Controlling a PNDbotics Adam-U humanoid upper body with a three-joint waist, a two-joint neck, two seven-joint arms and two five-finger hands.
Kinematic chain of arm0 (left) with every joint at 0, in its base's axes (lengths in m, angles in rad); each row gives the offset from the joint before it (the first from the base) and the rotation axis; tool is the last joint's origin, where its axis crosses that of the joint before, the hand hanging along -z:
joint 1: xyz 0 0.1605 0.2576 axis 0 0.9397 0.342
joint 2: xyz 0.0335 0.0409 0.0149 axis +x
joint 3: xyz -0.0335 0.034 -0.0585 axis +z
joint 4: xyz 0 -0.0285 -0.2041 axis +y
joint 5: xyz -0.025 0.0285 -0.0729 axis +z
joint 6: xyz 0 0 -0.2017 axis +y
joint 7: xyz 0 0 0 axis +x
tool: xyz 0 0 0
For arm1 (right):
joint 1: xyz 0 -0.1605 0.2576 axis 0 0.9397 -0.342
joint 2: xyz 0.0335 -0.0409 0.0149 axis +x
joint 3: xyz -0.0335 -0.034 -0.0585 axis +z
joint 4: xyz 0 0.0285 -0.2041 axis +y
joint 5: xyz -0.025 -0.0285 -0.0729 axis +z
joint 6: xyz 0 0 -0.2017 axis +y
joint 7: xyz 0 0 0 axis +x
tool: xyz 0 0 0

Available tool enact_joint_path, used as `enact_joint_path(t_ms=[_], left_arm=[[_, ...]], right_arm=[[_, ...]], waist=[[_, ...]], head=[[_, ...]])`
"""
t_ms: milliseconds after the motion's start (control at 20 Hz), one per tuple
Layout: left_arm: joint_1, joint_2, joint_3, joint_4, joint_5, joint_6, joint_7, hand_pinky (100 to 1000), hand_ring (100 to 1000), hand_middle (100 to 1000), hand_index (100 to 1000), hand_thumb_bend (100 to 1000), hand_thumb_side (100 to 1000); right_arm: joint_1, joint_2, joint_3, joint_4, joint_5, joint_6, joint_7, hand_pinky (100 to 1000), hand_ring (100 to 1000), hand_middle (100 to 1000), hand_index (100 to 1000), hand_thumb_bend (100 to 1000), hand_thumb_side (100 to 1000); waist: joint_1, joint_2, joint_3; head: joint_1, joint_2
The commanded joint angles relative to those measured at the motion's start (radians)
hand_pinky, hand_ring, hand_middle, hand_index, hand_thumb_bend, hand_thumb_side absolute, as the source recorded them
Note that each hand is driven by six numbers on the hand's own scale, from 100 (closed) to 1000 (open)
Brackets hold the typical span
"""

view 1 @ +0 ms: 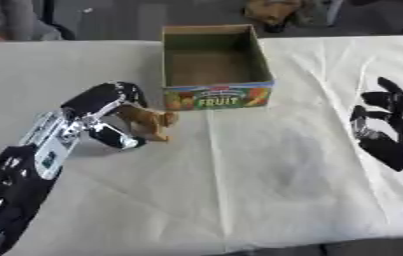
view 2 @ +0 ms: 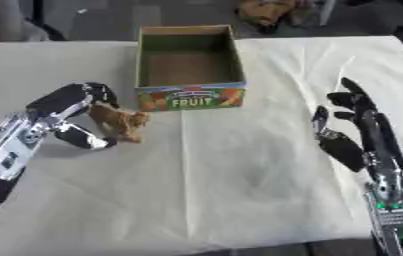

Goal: Pick up objects on the table and place them in the box.

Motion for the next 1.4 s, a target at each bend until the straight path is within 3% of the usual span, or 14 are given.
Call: enact_joint_path(t_ms=[50, 900, 1400], left_arm=[[-0.022, 0.009, 0.0, -0.001, -0.012, -0.011, -0.002, 615, 671, 696, 725, 579, 211], [-0.017, -0.007, 0.0, 0.013, -0.016, -0.031, 0.122, 411, 480, 515, 669, 447, 156], [-0.012, -0.004, 0.002, 0.013, -0.011, -0.034, 0.164, 322, 399, 429, 545, 334, 126]], right_arm=[[-0.012, -0.018, -0.001, -0.016, -0.005, -0.001, 0.002, 779, 849, 759, 998, 100, 354], [-0.012, -0.017, -0.001, -0.013, -0.006, 0.001, 0.001, 778, 849, 759, 997, 100, 342], [-0.01, -0.017, -0.002, -0.013, -0.002, 0.003, 0.0, 777, 849, 758, 997, 100, 341]], waist=[[-0.002, -0.014, -0.001], [-0.003, -0.014, -0.004], [0.002, -0.017, -0.007]], head=[[0.002, 0.006], [0.001, 0.006], [0.0, 0.006]])
